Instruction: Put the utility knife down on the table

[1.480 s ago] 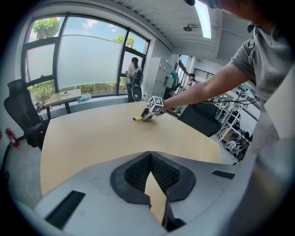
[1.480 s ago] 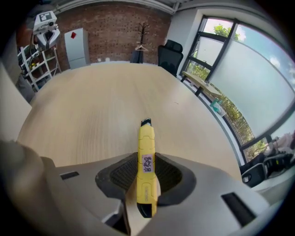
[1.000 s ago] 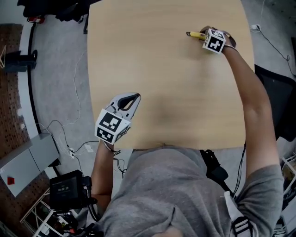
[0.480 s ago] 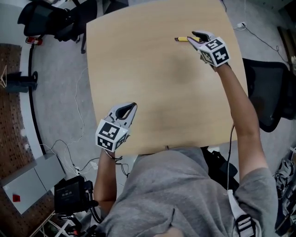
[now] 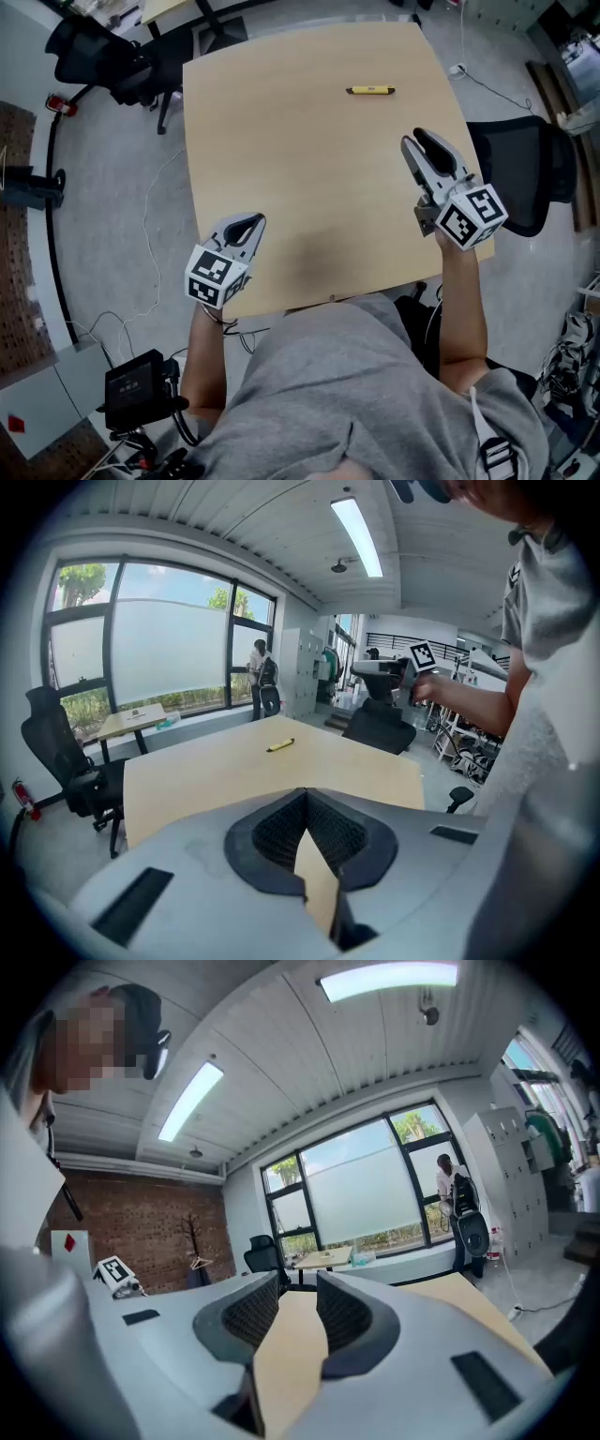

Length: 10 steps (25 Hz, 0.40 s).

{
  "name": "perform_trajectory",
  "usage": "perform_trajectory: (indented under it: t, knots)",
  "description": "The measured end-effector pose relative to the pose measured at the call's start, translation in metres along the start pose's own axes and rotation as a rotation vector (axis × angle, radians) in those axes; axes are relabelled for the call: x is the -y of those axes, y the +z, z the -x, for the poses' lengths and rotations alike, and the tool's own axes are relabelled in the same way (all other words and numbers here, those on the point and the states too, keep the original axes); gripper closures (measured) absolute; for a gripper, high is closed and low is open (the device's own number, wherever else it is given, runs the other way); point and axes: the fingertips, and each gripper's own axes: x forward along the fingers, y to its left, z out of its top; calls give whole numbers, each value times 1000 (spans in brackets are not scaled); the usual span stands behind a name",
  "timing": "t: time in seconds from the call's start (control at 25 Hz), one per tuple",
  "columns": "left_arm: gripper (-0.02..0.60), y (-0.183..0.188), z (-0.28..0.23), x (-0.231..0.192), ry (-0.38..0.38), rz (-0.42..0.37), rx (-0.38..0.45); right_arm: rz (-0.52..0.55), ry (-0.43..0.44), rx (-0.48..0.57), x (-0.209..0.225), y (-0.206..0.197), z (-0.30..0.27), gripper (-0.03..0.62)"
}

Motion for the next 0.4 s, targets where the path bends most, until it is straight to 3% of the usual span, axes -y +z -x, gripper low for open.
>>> perform_trajectory:
  t: [0.2,0.4]
  knots:
    - [577,17,18,15,-24,-46,44,24,-8,83,-55,36,59,465]
    - [577,56,-20,10,-77,-108,67,19,-20,95,-50,51,69,465]
